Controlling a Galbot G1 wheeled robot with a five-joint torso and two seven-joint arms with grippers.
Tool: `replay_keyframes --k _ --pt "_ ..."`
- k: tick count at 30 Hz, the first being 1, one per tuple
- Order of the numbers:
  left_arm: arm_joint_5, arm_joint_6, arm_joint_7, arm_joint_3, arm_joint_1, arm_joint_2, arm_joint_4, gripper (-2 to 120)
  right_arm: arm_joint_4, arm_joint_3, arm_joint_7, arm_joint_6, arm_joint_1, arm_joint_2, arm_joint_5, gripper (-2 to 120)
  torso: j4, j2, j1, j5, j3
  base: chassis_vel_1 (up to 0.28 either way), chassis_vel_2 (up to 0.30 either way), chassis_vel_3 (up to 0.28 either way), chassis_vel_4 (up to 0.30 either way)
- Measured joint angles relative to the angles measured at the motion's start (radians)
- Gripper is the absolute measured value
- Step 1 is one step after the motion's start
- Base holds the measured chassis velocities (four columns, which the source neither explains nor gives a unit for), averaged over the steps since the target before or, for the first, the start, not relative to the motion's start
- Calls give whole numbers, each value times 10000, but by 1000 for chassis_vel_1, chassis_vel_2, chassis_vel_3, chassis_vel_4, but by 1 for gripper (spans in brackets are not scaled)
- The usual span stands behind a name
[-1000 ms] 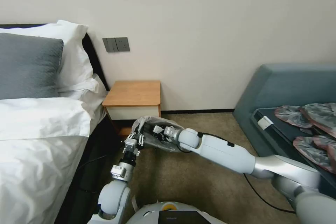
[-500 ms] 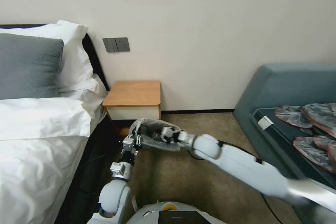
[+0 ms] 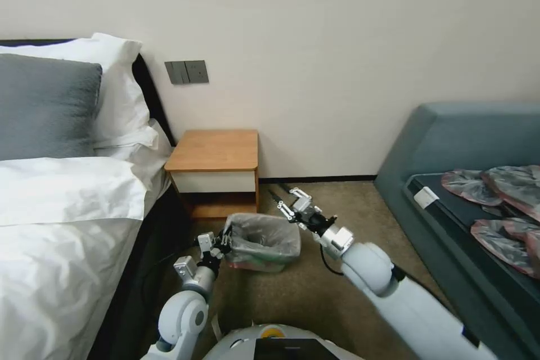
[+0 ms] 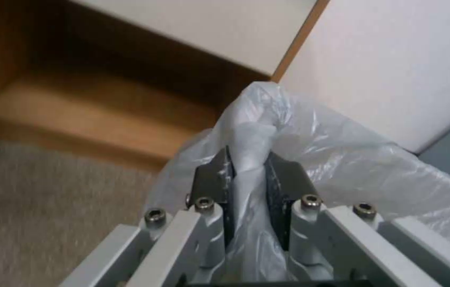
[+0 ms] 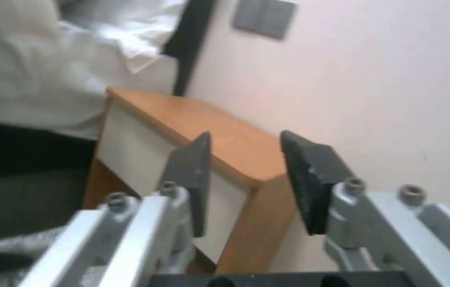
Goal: Pick up the garbage bag from the table and place it over the trash can.
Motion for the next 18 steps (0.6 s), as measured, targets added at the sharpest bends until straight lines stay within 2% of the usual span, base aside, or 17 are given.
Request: replay_keyframes --k 2,6,7,10,14,15,18 --pt "-120 92 -70 -9 -10 24 13 10 -17 200 -56 131 -289 234 -83 44 -1 0 0 0 0 0 0 0 0" --pt "-408 219 -301 -11 22 89 218 10 -128 821 -475 878 -1334 949 -510 63 1 0 0 -3 0 0 0 0 0" --pt "-408 219 -301 -11 22 89 218 10 -128 821 -475 878 -1334 949 -510 63 1 0 0 -3 0 0 0 0 0" --pt "-450 231 -392 17 4 4 470 10 -170 993 -605 1092 -1566 1089 -583 78 1 0 0 -3 0 0 0 0 0" --pt "-441 215 -475 32 2 -38 556 10 -195 1021 -614 1126 -1568 1063 -581 85 1 0 0 -3 0 0 0 0 0" --pt "-420 172 -537 39 12 -76 641 10 -224 1035 -638 1142 -1547 1017 -574 94 1 0 -1 -2 0 0 0 0 0" --pt "-432 87 -630 43 59 -103 741 10 -283 1035 -692 1155 -1493 992 -546 99 2 1 0 -1 0 0 0 0 0"
